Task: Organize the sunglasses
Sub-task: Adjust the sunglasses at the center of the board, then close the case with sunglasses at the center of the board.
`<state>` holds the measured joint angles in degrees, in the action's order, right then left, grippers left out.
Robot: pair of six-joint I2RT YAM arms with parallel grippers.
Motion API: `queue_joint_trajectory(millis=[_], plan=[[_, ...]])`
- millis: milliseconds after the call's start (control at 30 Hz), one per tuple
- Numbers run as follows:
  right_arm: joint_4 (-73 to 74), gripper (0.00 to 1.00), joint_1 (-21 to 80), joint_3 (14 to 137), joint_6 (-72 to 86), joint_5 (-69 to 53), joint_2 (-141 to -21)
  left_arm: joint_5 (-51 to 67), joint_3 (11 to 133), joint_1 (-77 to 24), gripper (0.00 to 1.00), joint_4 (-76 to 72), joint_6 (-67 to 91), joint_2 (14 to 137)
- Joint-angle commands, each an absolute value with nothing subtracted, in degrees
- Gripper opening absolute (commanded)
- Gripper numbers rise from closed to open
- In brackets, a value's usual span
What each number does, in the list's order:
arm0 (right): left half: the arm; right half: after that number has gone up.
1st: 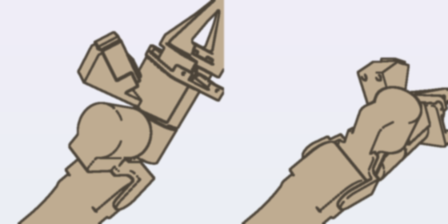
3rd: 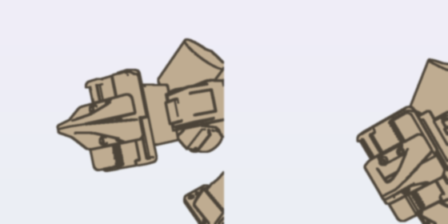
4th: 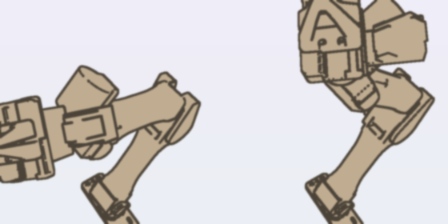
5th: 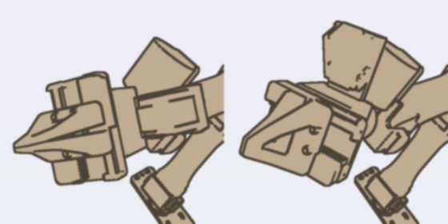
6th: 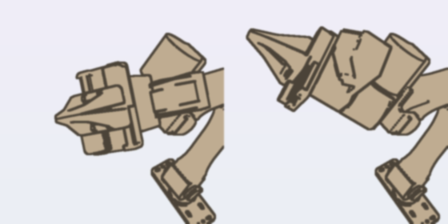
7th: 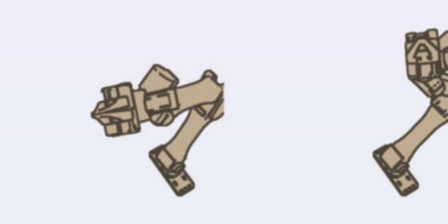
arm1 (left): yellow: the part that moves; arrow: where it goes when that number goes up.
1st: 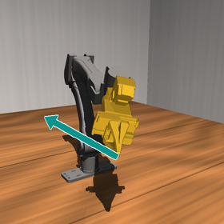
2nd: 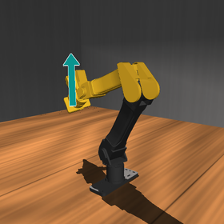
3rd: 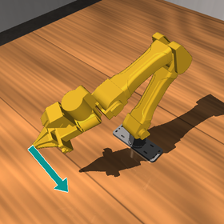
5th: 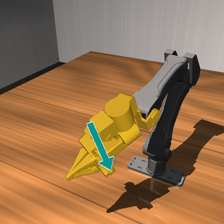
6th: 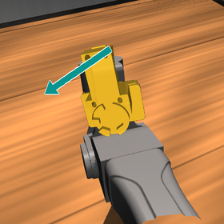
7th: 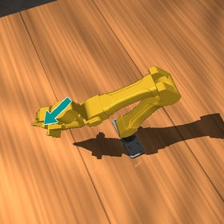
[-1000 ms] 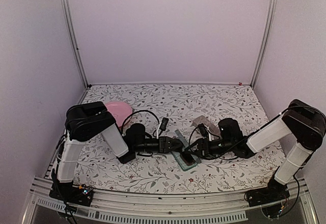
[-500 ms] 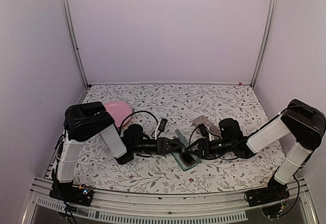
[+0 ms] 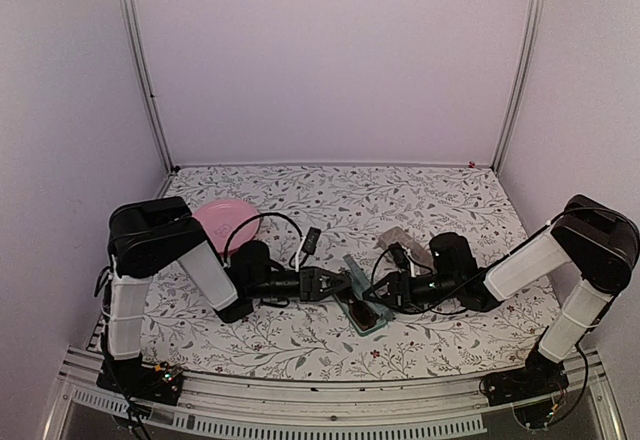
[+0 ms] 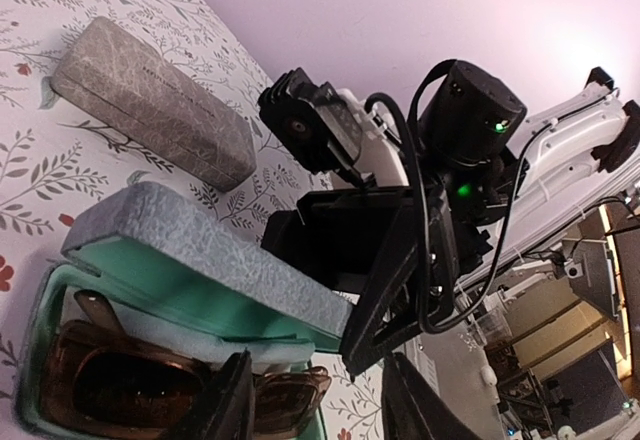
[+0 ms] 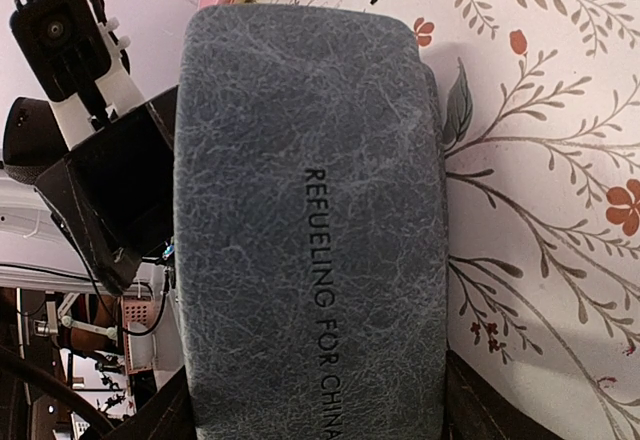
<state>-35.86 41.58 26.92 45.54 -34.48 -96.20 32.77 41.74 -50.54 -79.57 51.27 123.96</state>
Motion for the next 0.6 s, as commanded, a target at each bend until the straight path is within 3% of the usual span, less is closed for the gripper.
queue_joint_trajectory(millis=[0,433,567], plan=[[-32.55,0.15,41.62,27.20,43.10,-32.51,-96.95,32.11,38.44,-50.11,0.44,-80.80,50.08,120.54],[-29.24,0.15,41.58,28.39,41.92,-30.98,-95.40,26.50,32.61,-50.50,0.42,-75.46,47.17,118.48],[-25.85,0.15,41.57,29.18,40.51,-29.04,-94.72,24.34,32.47,-50.57,0.39,-66.09,45.05,116.05]])
